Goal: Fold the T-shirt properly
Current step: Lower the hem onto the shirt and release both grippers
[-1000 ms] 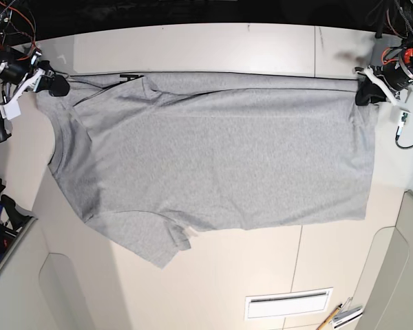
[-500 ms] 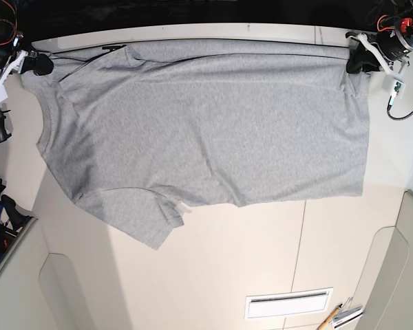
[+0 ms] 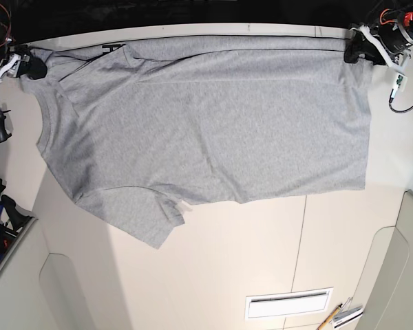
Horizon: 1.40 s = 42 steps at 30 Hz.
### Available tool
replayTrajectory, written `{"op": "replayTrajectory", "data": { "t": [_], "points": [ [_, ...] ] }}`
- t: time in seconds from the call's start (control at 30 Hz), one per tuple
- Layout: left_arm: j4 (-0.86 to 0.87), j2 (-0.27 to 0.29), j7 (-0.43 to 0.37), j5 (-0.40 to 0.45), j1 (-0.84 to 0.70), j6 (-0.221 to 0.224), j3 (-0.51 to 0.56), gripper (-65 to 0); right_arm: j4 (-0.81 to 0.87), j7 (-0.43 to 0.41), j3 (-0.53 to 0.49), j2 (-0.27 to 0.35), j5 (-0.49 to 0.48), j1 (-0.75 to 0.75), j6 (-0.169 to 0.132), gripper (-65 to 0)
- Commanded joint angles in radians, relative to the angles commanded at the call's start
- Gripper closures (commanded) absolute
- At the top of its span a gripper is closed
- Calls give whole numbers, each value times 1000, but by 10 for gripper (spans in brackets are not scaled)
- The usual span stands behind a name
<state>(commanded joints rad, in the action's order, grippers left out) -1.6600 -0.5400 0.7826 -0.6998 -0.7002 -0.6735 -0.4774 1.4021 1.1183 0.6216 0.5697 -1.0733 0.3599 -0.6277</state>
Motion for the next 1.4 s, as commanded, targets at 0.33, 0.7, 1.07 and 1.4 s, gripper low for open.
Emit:
{"op": "replayTrajectory", "data": {
  "t": [0.33,0.7,1.07,1.4],
  "points": [
    [0,0,0,-259,42,-25,-276,-349,-1,-141,103,0,80,-221,15,-245],
    [92,-26,-17,-179,364,-25,-274,-415,-76,-390,-198,-22,392,-533,56,-356],
    [633,-120,-57,-150,785,-25,-61,-438,-567,-534,-246,-101,498,-782,45,-356],
    [976,-108,-132,-84,1028,-25,194,-438,-725,-629,-247,-153,554,-789,37,-356]
  ]
}}
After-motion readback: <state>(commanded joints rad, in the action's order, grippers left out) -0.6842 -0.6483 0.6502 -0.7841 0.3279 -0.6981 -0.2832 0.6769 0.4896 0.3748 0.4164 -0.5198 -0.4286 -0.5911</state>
